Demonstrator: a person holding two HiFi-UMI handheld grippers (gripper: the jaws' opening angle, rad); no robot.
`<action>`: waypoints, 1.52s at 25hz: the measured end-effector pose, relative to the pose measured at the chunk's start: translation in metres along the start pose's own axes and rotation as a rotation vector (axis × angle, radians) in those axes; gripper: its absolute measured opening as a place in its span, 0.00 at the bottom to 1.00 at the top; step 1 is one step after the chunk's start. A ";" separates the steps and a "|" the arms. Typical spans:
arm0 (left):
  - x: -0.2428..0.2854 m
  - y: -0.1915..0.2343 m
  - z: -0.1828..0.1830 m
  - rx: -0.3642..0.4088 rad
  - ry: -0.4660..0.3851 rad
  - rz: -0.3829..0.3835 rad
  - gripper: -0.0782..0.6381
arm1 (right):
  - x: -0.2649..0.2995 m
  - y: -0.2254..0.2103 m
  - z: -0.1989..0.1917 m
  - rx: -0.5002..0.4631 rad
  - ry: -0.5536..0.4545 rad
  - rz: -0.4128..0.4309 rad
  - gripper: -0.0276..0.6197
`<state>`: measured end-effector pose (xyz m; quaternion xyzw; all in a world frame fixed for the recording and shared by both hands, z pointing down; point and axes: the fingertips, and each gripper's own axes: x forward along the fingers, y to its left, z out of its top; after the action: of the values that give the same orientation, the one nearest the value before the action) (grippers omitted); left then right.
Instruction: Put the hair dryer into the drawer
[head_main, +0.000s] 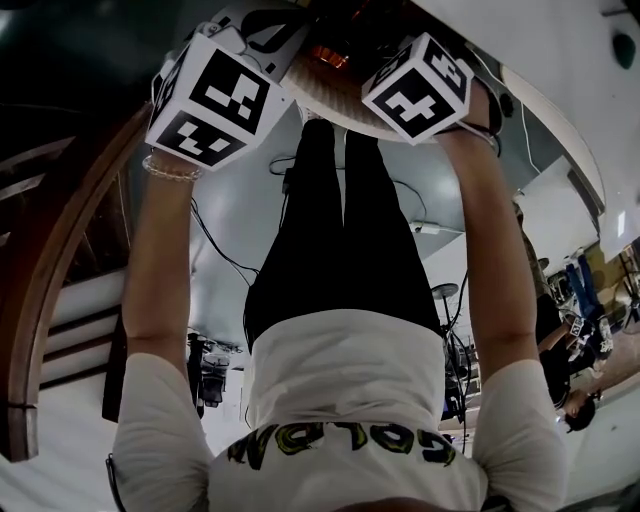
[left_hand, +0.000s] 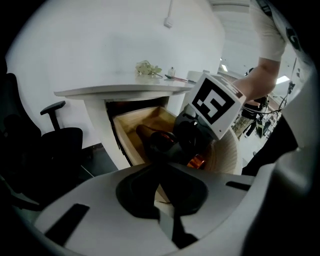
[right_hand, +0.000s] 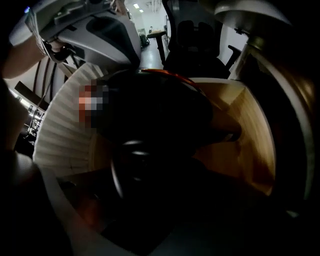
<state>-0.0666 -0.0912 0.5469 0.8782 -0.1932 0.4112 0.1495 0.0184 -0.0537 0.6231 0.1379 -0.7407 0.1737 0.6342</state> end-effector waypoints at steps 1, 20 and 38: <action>0.001 0.000 0.000 0.008 0.003 0.000 0.12 | 0.003 -0.001 0.000 -0.008 0.014 -0.010 0.41; -0.012 0.000 0.005 -0.014 -0.041 0.048 0.12 | 0.042 -0.024 -0.006 -0.110 0.254 -0.221 0.43; -0.078 -0.025 0.040 -0.186 -0.165 0.162 0.12 | -0.039 -0.011 -0.001 -0.023 0.003 -0.179 0.44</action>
<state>-0.0742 -0.0693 0.4593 0.8729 -0.3125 0.3287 0.1799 0.0296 -0.0637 0.5855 0.1962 -0.7262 0.1080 0.6500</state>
